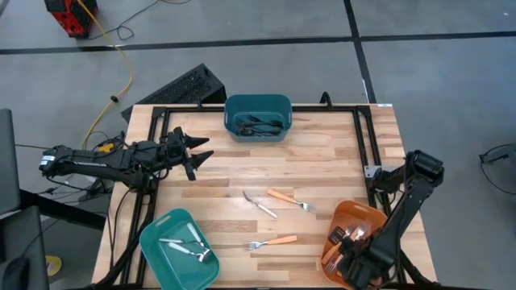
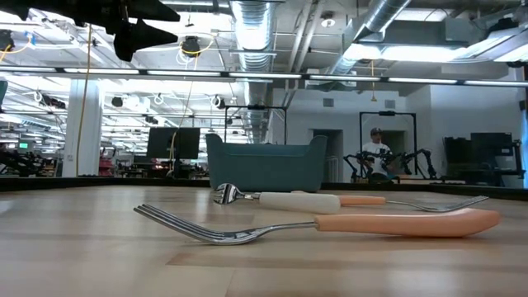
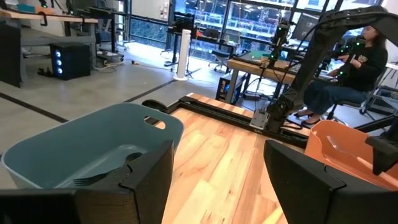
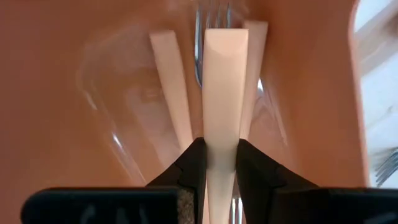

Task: Sort silverware by color (type)
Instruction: Put the orange fork into the orange bin, then put the orange fork into the bottom left orange bin

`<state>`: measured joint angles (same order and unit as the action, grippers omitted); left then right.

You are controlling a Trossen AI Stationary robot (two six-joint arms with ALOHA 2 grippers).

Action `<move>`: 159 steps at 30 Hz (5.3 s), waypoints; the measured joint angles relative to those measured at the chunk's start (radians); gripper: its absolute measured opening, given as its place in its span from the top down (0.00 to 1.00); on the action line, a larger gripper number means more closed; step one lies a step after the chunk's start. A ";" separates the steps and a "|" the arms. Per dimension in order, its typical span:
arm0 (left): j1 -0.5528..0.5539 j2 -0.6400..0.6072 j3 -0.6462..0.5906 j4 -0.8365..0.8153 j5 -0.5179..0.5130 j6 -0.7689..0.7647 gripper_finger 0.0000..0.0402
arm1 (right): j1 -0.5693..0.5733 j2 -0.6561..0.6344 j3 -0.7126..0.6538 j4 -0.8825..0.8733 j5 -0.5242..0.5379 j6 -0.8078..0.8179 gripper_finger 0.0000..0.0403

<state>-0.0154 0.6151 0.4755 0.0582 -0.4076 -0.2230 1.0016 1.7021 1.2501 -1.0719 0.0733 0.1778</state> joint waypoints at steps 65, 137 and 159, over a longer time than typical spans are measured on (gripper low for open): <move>0.000 0.000 0.000 0.000 -0.026 0.002 0.42 | -0.037 -0.113 -0.261 0.271 -0.049 0.165 0.53; 0.000 -0.001 0.000 -0.046 0.048 0.000 0.42 | -0.879 -0.145 -0.208 0.562 0.222 0.102 0.38; -0.001 -0.014 -0.029 -0.037 0.058 -0.003 0.42 | -0.976 -0.139 -0.207 0.601 0.131 0.102 0.38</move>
<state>-0.0162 0.6006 0.4465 0.0208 -0.3496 -0.2260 0.0254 1.5627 1.0431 -0.4709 0.2039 0.2794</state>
